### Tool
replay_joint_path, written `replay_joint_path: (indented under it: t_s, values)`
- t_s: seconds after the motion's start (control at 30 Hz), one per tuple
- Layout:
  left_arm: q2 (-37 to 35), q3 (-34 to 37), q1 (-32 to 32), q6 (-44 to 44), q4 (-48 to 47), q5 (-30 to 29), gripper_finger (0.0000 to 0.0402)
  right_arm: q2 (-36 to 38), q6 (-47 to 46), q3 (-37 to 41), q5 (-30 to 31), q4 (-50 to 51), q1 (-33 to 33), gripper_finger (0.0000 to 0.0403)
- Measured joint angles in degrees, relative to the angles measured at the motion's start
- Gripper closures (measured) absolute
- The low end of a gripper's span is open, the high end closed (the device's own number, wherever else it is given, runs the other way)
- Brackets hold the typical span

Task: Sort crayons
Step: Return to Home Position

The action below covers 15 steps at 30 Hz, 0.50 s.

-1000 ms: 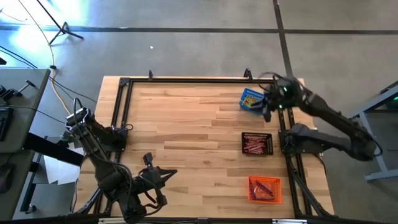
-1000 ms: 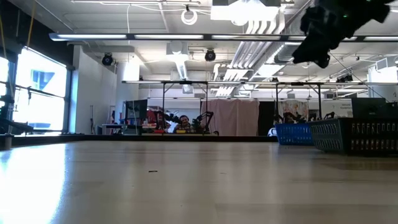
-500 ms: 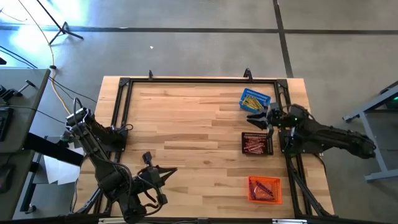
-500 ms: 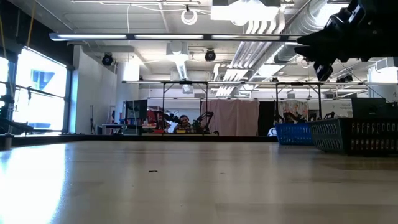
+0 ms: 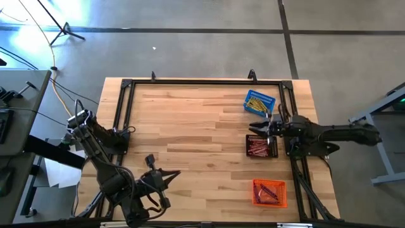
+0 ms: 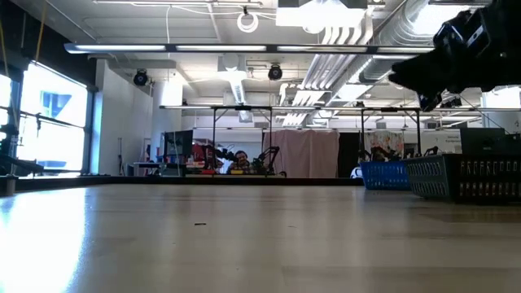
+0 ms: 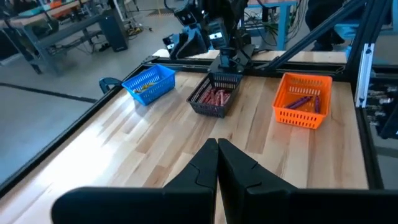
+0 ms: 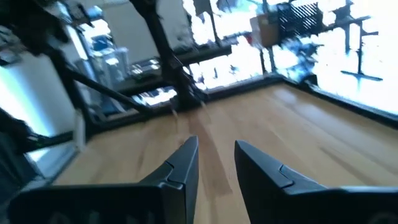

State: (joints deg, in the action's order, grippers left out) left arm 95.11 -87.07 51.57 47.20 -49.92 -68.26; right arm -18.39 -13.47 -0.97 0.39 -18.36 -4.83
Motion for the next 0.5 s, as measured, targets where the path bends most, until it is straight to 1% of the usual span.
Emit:
replay_joint_path:
  t_s: [0.1,0.23,0.33,0.4,0.5]
  values:
    - [0.1,0.0,-0.3,-0.9,0.0,-0.1,0.0401,0.0,-2.7,0.0,3.7,4.0,1.6,0.0313]
    - [0.1,0.0,-1.5,-0.9,0.0,-0.1,0.0401,0.0,-8.7,0.0,5.1,9.2,3.4,0.0313]
    - [0.1,0.0,-2.5,-0.9,0.0,0.0,0.0401,0.0,-7.7,0.0,5.4,12.0,4.1,0.0313]
    - [0.1,0.0,-3.0,-0.9,0.0,0.2,0.0402,0.0,-7.0,0.0,5.0,13.6,4.4,0.0313]
    - [0.1,0.0,-3.6,-2.8,0.1,0.2,0.0402,0.0,-10.5,0.0,0.7,14.4,4.8,0.0313]
